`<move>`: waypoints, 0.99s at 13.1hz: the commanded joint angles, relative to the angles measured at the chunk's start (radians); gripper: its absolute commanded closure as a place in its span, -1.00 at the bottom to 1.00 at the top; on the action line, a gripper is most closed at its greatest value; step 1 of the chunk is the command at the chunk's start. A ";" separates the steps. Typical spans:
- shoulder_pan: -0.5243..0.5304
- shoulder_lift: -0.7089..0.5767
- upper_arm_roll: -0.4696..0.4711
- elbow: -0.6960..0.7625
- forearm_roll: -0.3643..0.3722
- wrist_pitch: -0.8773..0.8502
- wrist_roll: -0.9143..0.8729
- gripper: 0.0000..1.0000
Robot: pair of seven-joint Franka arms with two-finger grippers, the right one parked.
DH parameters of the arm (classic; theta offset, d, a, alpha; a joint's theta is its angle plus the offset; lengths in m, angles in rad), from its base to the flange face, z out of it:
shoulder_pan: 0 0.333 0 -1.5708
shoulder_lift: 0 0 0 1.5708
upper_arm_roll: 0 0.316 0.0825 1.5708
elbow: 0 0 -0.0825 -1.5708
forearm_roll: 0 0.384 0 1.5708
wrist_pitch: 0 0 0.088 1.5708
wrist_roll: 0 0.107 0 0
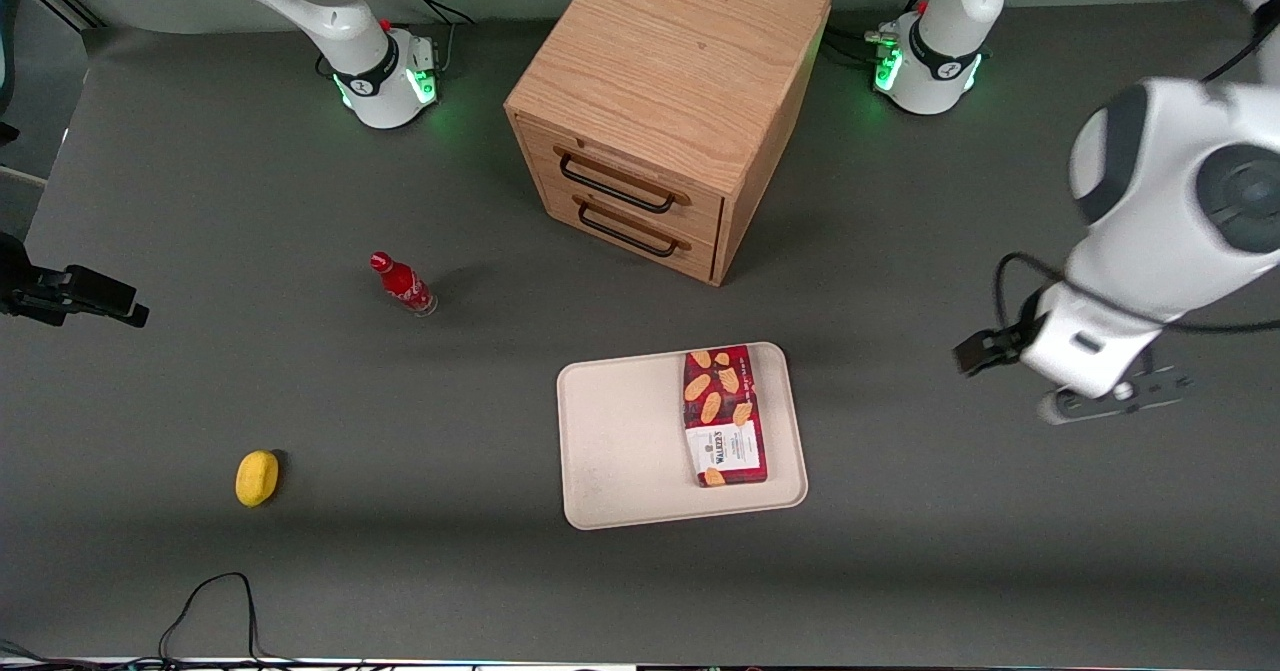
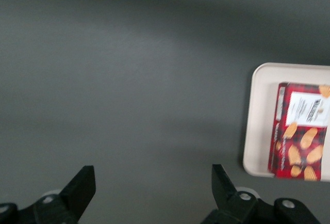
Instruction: Place red cookie box on tray
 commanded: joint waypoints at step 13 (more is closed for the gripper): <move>0.244 -0.563 0.032 -0.395 -0.056 -0.187 0.426 -1.00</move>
